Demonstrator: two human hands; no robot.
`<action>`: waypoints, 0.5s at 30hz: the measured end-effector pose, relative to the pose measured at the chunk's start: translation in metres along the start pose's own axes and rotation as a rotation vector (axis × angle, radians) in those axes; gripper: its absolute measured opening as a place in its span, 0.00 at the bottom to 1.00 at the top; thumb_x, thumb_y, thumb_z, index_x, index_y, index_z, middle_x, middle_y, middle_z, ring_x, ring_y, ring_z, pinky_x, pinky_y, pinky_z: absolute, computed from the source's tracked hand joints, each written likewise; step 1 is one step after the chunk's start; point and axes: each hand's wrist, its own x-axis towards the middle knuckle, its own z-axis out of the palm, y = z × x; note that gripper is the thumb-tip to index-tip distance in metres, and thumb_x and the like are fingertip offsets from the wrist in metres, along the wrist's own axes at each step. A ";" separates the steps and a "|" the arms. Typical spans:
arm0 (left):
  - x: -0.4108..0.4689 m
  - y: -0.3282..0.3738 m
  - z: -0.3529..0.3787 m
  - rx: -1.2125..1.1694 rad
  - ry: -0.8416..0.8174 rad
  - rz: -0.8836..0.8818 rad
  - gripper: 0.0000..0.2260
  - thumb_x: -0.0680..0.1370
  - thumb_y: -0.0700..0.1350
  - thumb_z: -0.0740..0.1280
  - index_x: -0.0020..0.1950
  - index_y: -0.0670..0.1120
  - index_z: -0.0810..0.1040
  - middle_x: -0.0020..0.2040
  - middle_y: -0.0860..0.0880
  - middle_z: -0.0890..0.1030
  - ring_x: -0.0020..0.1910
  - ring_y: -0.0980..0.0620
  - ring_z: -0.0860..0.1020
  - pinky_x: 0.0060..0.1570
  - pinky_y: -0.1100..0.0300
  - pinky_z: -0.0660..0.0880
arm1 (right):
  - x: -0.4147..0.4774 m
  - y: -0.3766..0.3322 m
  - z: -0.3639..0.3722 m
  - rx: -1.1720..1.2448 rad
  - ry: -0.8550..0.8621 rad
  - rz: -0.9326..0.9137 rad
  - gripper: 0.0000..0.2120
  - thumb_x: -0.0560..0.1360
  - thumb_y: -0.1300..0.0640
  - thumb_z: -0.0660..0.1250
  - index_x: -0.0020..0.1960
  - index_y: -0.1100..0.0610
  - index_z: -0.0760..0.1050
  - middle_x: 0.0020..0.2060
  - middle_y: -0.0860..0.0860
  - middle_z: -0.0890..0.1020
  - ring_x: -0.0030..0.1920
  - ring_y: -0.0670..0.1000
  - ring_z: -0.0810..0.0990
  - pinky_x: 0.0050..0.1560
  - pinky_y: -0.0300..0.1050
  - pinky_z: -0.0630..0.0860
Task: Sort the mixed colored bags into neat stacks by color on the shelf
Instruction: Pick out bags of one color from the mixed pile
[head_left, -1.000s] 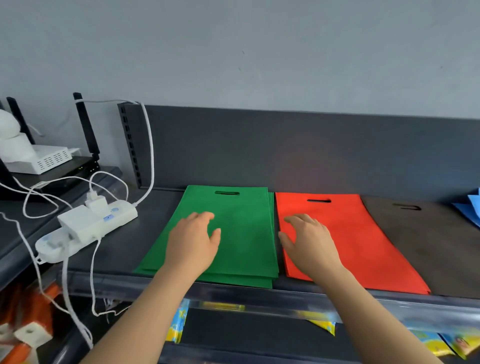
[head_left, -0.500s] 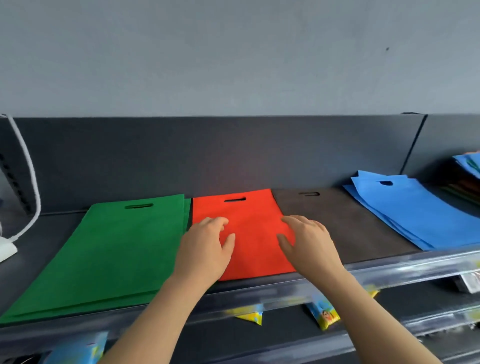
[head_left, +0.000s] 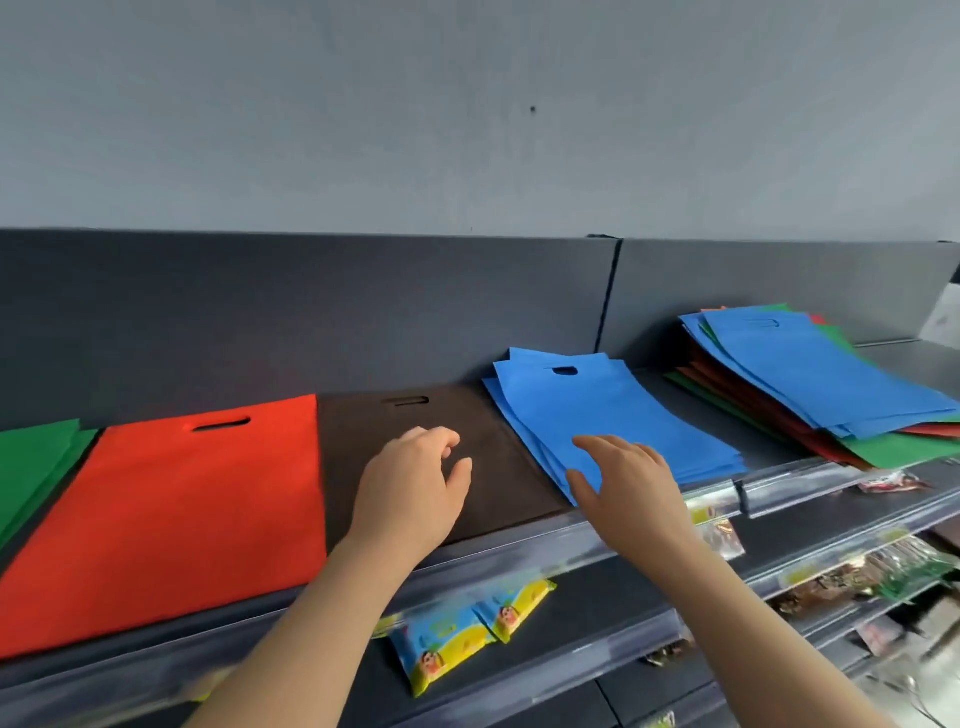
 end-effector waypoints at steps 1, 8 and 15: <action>0.005 0.011 0.010 0.003 -0.014 0.008 0.15 0.79 0.51 0.63 0.64 0.51 0.75 0.57 0.54 0.78 0.53 0.55 0.76 0.49 0.61 0.74 | 0.002 0.015 -0.003 -0.008 -0.003 0.011 0.20 0.80 0.48 0.58 0.71 0.52 0.67 0.67 0.46 0.73 0.66 0.49 0.71 0.69 0.43 0.59; 0.050 0.067 0.071 -0.016 -0.094 0.072 0.16 0.80 0.52 0.62 0.67 0.50 0.73 0.59 0.53 0.77 0.56 0.55 0.76 0.53 0.59 0.75 | 0.030 0.103 -0.005 -0.018 -0.010 0.105 0.22 0.80 0.47 0.58 0.72 0.51 0.66 0.68 0.46 0.72 0.68 0.49 0.69 0.71 0.44 0.59; 0.114 0.112 0.135 -0.047 -0.135 0.155 0.16 0.80 0.52 0.61 0.66 0.49 0.73 0.59 0.53 0.77 0.57 0.54 0.75 0.56 0.59 0.72 | 0.076 0.179 -0.009 -0.045 0.046 0.163 0.21 0.79 0.49 0.59 0.71 0.51 0.67 0.67 0.45 0.73 0.67 0.46 0.70 0.71 0.43 0.58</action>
